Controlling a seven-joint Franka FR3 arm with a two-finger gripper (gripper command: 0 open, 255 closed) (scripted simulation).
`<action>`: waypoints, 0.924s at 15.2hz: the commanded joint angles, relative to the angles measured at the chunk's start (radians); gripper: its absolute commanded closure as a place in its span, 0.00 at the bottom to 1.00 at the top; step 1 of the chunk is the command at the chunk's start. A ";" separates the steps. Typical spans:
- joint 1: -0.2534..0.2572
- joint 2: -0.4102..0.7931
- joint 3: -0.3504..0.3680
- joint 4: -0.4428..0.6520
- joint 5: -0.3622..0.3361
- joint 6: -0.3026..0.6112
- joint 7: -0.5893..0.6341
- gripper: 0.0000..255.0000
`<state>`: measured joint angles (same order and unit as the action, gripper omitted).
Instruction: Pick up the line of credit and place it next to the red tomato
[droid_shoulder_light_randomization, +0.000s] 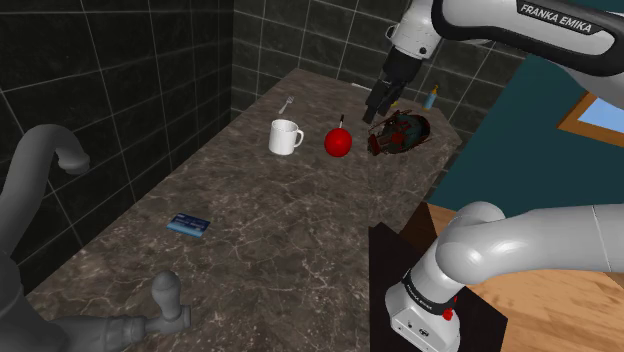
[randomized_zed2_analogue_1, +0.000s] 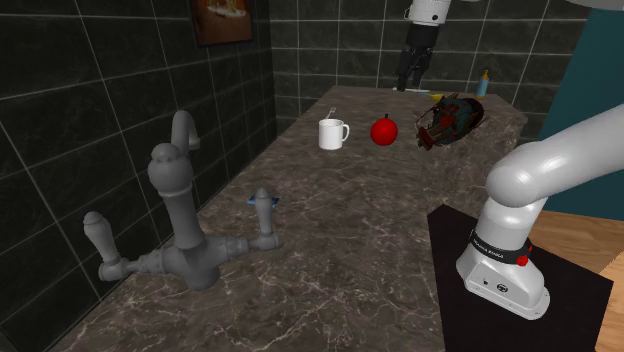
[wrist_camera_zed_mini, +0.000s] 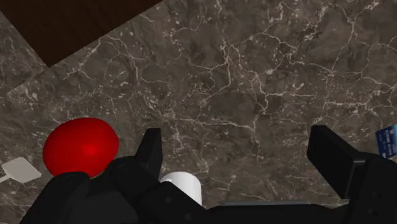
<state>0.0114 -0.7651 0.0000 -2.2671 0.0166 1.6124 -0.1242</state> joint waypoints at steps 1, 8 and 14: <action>0.000 0.000 0.000 0.000 0.000 0.000 0.000 0.00; 0.066 0.024 0.076 -0.153 0.073 0.261 0.025 0.00; 0.124 0.102 0.150 -0.235 0.129 0.497 0.041 0.00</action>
<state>0.1262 -0.6855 0.1372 -2.4944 0.1362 2.0629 -0.0854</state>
